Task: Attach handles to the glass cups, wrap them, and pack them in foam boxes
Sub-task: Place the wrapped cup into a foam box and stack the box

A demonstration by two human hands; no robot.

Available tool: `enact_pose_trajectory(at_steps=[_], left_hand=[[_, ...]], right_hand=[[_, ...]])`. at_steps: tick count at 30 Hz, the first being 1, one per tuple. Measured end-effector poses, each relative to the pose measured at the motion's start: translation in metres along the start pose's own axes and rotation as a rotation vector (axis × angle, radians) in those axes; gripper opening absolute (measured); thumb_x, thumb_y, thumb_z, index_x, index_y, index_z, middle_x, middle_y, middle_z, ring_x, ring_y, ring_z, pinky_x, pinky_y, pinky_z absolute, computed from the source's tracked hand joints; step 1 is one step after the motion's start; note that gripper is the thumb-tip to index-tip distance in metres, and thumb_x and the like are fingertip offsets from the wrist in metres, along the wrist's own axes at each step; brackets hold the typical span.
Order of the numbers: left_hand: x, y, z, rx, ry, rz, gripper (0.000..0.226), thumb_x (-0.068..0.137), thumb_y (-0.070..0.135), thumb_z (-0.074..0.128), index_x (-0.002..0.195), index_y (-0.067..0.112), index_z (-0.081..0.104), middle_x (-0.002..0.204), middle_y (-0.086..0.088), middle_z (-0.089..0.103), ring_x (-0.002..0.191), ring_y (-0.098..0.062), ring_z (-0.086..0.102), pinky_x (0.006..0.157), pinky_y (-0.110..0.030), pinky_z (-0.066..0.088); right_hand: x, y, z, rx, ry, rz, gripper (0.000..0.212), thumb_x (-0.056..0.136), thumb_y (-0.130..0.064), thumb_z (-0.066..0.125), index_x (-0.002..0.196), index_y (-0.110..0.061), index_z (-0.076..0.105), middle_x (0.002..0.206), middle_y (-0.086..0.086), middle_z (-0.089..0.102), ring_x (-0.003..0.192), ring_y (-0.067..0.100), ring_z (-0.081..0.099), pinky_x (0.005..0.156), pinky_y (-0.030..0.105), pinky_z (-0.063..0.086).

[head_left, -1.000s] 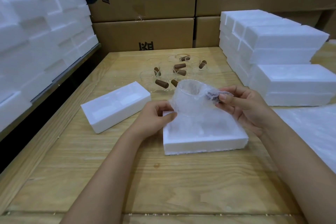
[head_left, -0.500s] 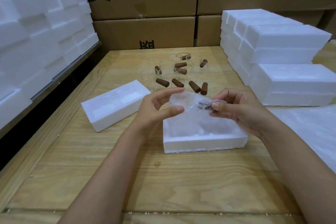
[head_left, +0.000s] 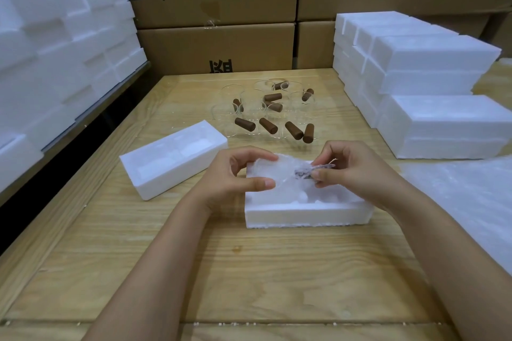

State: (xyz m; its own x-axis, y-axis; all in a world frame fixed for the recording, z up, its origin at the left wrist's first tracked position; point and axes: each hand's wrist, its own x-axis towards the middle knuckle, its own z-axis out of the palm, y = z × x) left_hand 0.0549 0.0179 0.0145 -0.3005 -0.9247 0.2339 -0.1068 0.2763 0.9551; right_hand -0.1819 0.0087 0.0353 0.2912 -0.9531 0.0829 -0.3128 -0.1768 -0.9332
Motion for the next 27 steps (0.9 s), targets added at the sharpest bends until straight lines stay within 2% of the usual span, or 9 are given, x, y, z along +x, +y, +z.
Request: enact_pose_trajectory(at_steps=[5, 9, 12, 15, 18, 20, 22, 25, 27], left_hand=[[0.003, -0.003, 0.0, 0.004, -0.024, -0.025, 0.038, 0.053, 0.034, 0.083, 0.09, 0.036, 0.076, 0.112, 0.01, 0.071, 0.122, -0.005, 0.055, 0.106, -0.03, 0.039], [0.004, -0.006, 0.0, 0.006, -0.031, -0.02, 0.036, 0.055, 0.034, 0.081, 0.091, 0.035, 0.076, 0.114, 0.009, 0.071, 0.128, 0.002, 0.048, 0.108, -0.029, 0.036], [0.002, -0.004, 0.0, 0.063, -0.014, 0.023, 0.05, 0.06, 0.037, 0.079, 0.109, 0.034, 0.069, 0.121, 0.006, 0.067, 0.125, -0.005, 0.053, 0.106, -0.029, 0.038], [-0.001, 0.001, -0.008, 0.116, 0.29, 0.136, 0.046, 0.067, 0.04, 0.074, 0.111, 0.031, 0.064, 0.119, 0.007, 0.066, 0.12, -0.006, 0.056, 0.106, -0.027, 0.04], [-0.002, -0.007, -0.032, 0.722, 0.762, 0.086, 0.035, 0.08, 0.04, 0.069, 0.111, 0.026, 0.067, 0.118, 0.009, 0.066, 0.116, -0.003, 0.052, 0.114, -0.04, 0.027], [-0.003, -0.015, -0.044, 1.089, 0.765, -0.169, 0.043, 0.087, 0.041, 0.064, 0.124, 0.02, 0.06, 0.125, 0.002, 0.062, 0.124, -0.015, 0.049, 0.118, -0.044, 0.004], [-0.004, -0.02, -0.047, 1.232, 0.686, -0.302, 0.041, 0.09, 0.04, 0.057, 0.125, 0.019, 0.06, 0.116, 0.0, 0.066, 0.12, -0.02, 0.052, 0.116, -0.041, -0.002], [-0.003, -0.017, -0.045, 1.309, 0.662, -0.205, 0.026, 0.092, 0.026, 0.054, 0.112, 0.016, 0.068, 0.1, -0.004, 0.069, 0.106, -0.025, 0.056, 0.112, -0.04, 0.01], [0.0, -0.01, -0.041, 1.075, 0.812, -0.07, 0.02, 0.09, 0.024, 0.061, 0.106, 0.016, 0.069, 0.101, -0.002, 0.07, 0.104, -0.023, 0.056, 0.107, -0.037, 0.022]], right_hand=[[-0.003, 0.003, 0.003, -0.362, 0.062, -0.196, 0.029, 0.08, -0.01, 0.072, 0.069, -0.031, 0.057, 0.071, -0.011, 0.062, 0.069, 0.01, 0.058, 0.069, 0.027, 0.047], [-0.002, 0.007, 0.003, -0.452, 0.052, -0.279, 0.033, 0.081, -0.011, 0.071, 0.072, -0.036, 0.052, 0.076, -0.016, 0.062, 0.074, -0.006, 0.054, 0.065, 0.009, 0.038], [-0.002, 0.01, 0.004, -0.451, 0.078, -0.304, 0.024, 0.081, -0.017, 0.073, 0.075, -0.034, 0.057, 0.075, -0.017, 0.063, 0.075, -0.007, 0.055, 0.065, 0.007, 0.036], [-0.002, 0.009, 0.0, -0.252, 0.161, -0.303, 0.007, 0.082, -0.032, 0.067, 0.08, -0.026, 0.066, 0.08, -0.016, 0.066, 0.073, 0.004, 0.058, 0.06, 0.016, 0.041], [-0.001, 0.006, -0.006, -0.051, 0.273, -0.286, 0.016, 0.079, -0.033, 0.059, 0.085, -0.02, 0.067, 0.086, -0.009, 0.068, 0.077, 0.009, 0.059, 0.067, 0.021, 0.044], [0.0, 0.003, -0.009, 0.049, 0.331, -0.28, 0.014, 0.078, -0.031, 0.058, 0.083, -0.021, 0.066, 0.087, -0.005, 0.068, 0.077, 0.006, 0.058, 0.066, 0.014, 0.043], [-0.001, 0.003, -0.011, 0.107, 0.352, -0.275, 0.011, 0.079, -0.029, 0.058, 0.082, -0.021, 0.066, 0.086, -0.003, 0.068, 0.075, 0.002, 0.058, 0.065, 0.011, 0.042], [0.001, 0.008, -0.01, 0.073, 0.366, -0.252, 0.01, 0.088, -0.016, 0.062, 0.08, -0.023, 0.065, 0.085, -0.004, 0.068, 0.079, 0.005, 0.06, 0.07, 0.016, 0.045], [0.001, 0.01, -0.009, 0.044, 0.399, -0.243, 0.019, 0.09, -0.009, 0.059, 0.08, -0.023, 0.065, 0.085, -0.005, 0.068, 0.084, 0.01, 0.06, 0.075, 0.022, 0.046]])
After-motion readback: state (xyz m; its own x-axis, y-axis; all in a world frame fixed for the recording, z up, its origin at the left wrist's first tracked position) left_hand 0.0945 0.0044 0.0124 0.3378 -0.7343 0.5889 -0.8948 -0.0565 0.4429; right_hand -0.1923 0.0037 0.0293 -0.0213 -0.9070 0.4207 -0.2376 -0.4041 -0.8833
